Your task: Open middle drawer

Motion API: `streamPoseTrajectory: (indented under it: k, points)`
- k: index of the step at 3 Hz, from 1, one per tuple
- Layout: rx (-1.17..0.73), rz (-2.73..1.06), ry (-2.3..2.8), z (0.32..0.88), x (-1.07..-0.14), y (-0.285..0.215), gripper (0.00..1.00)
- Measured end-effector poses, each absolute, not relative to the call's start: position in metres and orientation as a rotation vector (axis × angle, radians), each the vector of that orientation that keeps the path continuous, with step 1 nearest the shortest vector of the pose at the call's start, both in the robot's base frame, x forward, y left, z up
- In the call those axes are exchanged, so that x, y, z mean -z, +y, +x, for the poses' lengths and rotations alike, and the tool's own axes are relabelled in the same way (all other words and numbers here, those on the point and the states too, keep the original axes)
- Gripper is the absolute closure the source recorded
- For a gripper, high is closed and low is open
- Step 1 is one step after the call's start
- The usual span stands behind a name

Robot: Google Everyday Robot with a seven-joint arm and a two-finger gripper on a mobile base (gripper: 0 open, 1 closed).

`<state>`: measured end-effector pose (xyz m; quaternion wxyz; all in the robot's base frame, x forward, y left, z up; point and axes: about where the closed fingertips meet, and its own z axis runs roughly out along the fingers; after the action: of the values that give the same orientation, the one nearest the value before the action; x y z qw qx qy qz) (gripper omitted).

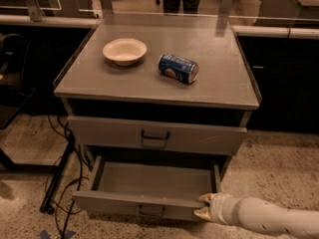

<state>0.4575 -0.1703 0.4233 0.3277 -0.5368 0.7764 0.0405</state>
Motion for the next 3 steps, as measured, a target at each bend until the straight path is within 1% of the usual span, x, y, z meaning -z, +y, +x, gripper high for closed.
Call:
streamPoseTrajectory:
  k: [1,3]
  points:
    - [-0.106,-1.406,2.033,0.4575,-0.4233,-0.1703,0.81]
    - [-0.106,-1.406,2.033,0.4575,-0.4233,-0.1702,0.34]
